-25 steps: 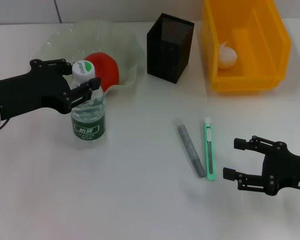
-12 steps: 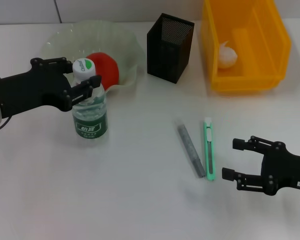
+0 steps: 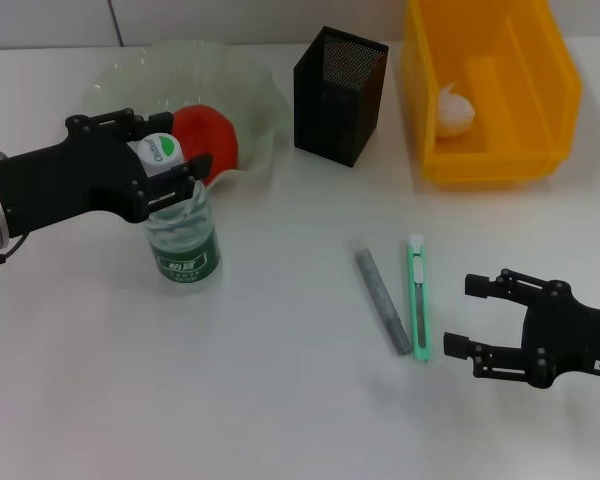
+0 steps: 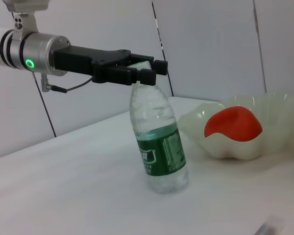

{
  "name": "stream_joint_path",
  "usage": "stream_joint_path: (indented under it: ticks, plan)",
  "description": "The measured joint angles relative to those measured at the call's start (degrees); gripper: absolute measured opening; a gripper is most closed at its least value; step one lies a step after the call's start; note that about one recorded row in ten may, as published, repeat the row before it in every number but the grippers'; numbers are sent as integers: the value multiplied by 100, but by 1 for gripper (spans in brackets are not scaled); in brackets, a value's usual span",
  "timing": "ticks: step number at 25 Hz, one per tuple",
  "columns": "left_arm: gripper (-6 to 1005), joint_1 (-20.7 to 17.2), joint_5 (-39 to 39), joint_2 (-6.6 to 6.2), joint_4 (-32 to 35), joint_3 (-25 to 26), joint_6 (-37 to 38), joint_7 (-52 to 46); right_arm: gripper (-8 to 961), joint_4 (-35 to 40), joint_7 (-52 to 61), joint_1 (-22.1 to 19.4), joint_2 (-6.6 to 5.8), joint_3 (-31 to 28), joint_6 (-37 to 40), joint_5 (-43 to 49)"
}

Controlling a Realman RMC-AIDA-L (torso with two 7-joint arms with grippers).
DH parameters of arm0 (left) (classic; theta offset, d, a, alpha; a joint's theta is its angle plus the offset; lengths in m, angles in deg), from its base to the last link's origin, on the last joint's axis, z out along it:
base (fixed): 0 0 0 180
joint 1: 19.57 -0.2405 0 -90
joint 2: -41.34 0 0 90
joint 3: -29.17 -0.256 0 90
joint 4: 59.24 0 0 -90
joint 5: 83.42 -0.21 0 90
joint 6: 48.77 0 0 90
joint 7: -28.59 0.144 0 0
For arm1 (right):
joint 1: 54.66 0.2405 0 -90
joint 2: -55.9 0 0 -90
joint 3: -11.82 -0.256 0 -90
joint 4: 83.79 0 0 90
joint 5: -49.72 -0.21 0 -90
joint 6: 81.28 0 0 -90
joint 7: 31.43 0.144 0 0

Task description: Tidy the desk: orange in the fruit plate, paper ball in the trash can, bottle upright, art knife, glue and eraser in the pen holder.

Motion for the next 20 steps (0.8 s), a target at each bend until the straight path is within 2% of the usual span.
stream_joint_path:
  ticks: [7,8,10,11,12,13,15,16,18,19,20]
  plan:
    - [617,-42,264,-3,8,14,31,226,836,29,0,-57,0,-33,32,-19]
    - [619,-347,1231,-21,262,124,315,761,836,67,0,-81,0,-72,47,-30]
    - [804,-481,1718,-24,365,148,564,994,836,111,8,-100,1,-98,74,-33]
    - [804,-548,1999,-27,393,158,833,1200,836,199,32,-130,1,-137,141,-33]
    - [803,-566,2091,-27,393,159,961,1280,836,344,85,-184,4,-172,237,-33]
    - [803,-571,2182,-28,360,163,1197,1415,836,797,351,-336,10,-300,493,-32]
    - [802,-561,2240,-29,288,163,1458,1571,836,1050,551,-411,16,-371,604,-28]
    - [802,-448,2245,-30,-115,102,2060,1950,836,1426,870,-496,15,-499,698,-27]
    - [802,-340,2201,-31,-501,20,2261,2128,836,2322,1678,-639,15,-815,932,-21]
    - [802,-340,2201,-31,-501,20,2261,2128,836,2322,1678,-639,15,-815,932,-21]
    - [802,-254,2174,-30,-859,-56,2391,2316,836,2603,1907,-662,17,-926,1054,-17]
